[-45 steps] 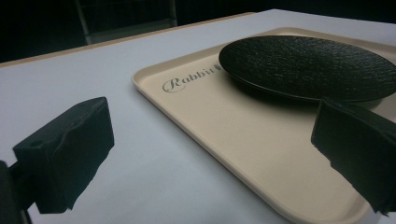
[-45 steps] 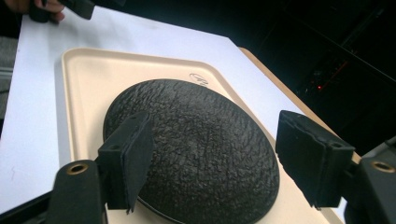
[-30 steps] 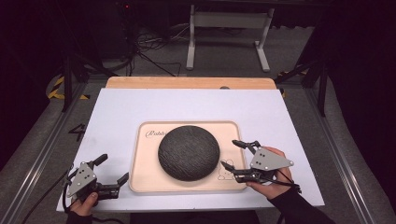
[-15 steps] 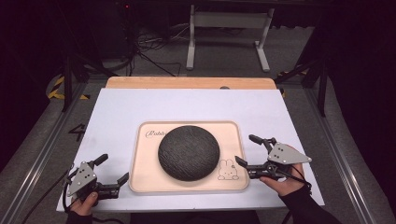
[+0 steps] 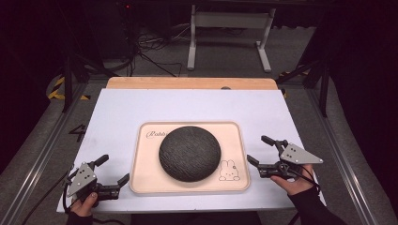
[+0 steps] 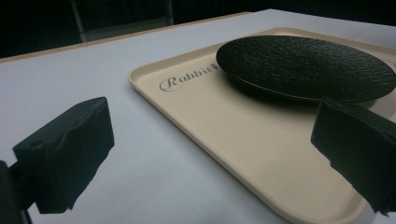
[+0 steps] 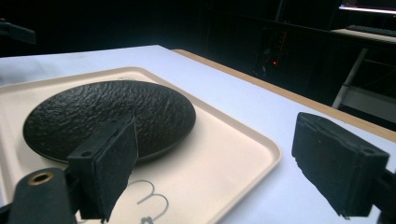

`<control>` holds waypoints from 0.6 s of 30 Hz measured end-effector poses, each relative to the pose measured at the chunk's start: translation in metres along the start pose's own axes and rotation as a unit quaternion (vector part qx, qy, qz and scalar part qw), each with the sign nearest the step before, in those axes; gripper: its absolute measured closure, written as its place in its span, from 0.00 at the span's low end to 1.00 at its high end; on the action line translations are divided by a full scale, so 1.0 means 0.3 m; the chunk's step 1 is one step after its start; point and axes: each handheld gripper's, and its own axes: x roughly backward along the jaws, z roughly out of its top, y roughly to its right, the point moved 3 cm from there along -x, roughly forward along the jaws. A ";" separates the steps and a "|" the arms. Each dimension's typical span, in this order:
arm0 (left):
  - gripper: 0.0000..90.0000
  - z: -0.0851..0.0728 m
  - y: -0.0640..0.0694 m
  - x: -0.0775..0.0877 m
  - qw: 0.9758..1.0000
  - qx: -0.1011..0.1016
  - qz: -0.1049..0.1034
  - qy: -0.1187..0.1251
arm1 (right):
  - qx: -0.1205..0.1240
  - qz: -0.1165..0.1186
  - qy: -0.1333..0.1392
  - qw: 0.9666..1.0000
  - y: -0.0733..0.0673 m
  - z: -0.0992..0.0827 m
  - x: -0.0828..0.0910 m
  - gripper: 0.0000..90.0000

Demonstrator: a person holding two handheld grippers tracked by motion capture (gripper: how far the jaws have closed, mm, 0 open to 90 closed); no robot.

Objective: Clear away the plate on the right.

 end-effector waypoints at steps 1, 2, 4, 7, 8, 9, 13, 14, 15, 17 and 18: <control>0.00 0.000 0.000 0.000 1.000 0.000 0.000 0.000 | -0.001 -0.002 0.000 1.000 0.003 -0.006 0.002 0.17; 0.00 0.000 0.000 0.000 1.000 0.000 -0.001 -0.001 | -0.002 -0.003 0.000 1.000 0.008 -0.013 0.005 0.17; 0.00 0.000 0.000 0.000 1.000 0.001 0.000 -0.001 | -0.004 -0.006 0.000 1.000 0.018 -0.026 0.010 0.17; 0.00 0.000 0.000 0.000 1.000 0.001 0.000 -0.001 | -0.008 -0.011 0.000 1.000 0.027 -0.039 0.017 0.17; 0.00 0.000 0.000 0.000 1.000 0.001 0.000 -0.001 | -0.008 -0.011 0.002 1.000 0.030 -0.043 0.018 0.17; 0.00 0.000 0.000 0.000 1.000 0.001 0.000 -0.001 | -0.010 -0.010 0.002 1.000 0.030 -0.049 0.019 0.17; 0.00 0.000 0.000 0.000 1.000 0.000 0.000 0.000 | -0.019 -0.011 -0.004 1.000 0.039 -0.078 0.020 0.16; 0.00 0.000 0.000 0.000 1.000 0.000 -0.001 0.000 | -0.022 -0.012 -0.005 1.000 0.042 -0.085 0.021 0.16; 0.00 0.000 -0.001 0.000 1.000 0.000 -0.001 -0.001 | -0.023 -0.013 -0.005 1.000 0.045 -0.090 0.022 0.16; 0.00 0.000 0.000 0.000 1.000 0.001 -0.001 -0.001 | -0.026 -0.016 -0.004 1.000 0.049 -0.096 0.027 0.16; 0.00 0.000 -0.001 0.000 1.000 0.001 -0.001 -0.001 | -0.028 -0.016 -0.003 0.999 0.050 -0.098 0.029 0.16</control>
